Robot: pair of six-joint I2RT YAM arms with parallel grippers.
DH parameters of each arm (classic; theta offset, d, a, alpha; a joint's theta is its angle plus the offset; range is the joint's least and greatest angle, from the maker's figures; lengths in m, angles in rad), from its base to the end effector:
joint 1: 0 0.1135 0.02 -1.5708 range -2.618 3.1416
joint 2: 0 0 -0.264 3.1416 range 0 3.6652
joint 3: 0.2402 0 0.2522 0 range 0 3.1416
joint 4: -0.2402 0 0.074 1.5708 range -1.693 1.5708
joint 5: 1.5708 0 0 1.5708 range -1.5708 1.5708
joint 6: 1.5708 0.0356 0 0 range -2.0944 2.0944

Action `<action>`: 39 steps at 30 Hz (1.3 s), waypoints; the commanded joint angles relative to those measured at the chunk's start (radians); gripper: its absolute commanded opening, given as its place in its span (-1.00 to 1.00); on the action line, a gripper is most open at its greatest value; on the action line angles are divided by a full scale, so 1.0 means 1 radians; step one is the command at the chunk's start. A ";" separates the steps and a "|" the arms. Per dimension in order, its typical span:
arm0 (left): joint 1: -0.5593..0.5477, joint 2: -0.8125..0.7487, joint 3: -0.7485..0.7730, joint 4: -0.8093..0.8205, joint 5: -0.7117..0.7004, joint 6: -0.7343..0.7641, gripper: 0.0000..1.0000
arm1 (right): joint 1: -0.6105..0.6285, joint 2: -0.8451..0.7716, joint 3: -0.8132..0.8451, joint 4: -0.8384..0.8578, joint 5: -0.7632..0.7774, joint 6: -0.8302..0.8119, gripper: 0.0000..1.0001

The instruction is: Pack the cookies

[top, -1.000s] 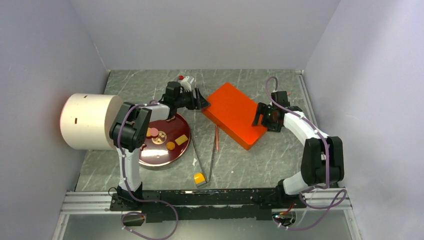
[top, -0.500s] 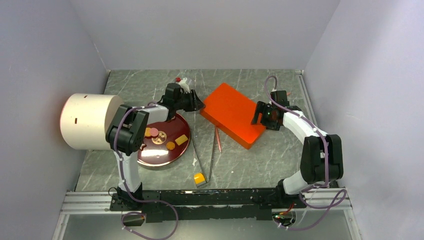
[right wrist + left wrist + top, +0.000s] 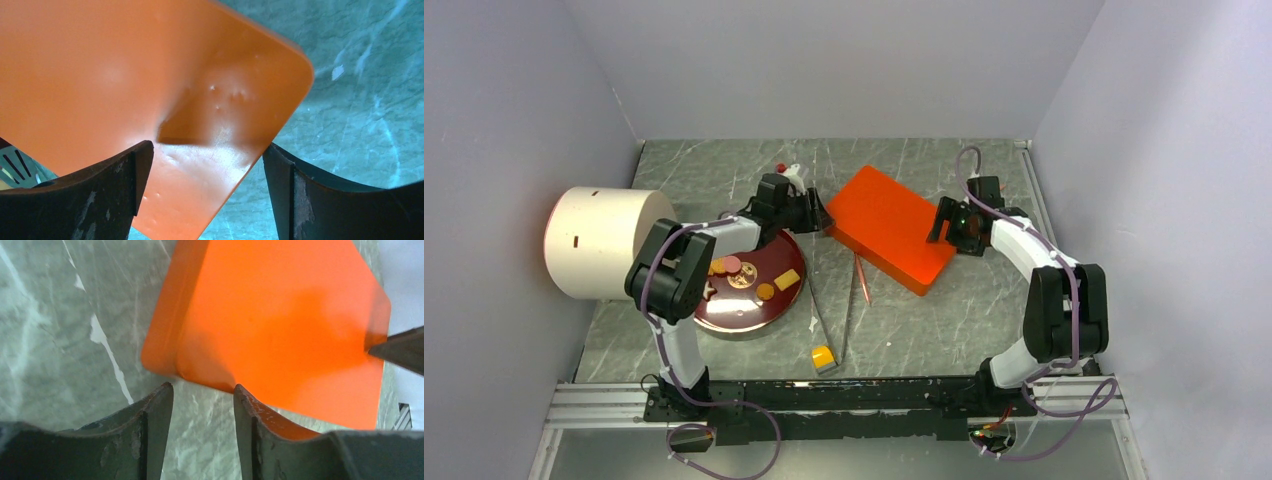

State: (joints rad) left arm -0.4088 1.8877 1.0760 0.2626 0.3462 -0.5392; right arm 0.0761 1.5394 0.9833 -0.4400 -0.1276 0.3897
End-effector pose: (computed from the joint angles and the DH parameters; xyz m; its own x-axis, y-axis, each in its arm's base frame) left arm 0.3678 -0.1725 0.1718 -0.7393 -0.2061 -0.6410 0.3029 0.7485 -0.5899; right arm 0.3096 0.0281 0.2073 -0.8290 0.3147 -0.4622 0.1844 0.9342 0.3053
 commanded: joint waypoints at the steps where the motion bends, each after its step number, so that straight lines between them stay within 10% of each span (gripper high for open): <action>1: -0.023 -0.021 -0.003 -0.199 -0.016 0.013 0.12 | -0.023 -0.026 0.096 0.058 0.035 0.022 0.71; 13: -0.007 -0.043 0.273 -0.320 -0.116 0.078 0.57 | -0.039 -0.018 0.192 0.018 0.136 0.013 0.75; 24: -0.005 0.282 0.641 -0.433 0.023 0.160 0.66 | -0.066 0.064 0.202 0.021 0.086 0.050 0.69; 39: -0.011 0.214 0.386 -0.350 0.152 0.042 0.30 | -0.065 0.034 0.053 0.080 -0.021 0.081 0.66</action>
State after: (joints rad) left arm -0.4118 2.1841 1.5871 -0.0654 0.4580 -0.4538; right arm 0.0055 1.6100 1.0607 -0.3943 -0.1097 0.4534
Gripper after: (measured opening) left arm 0.686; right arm 0.833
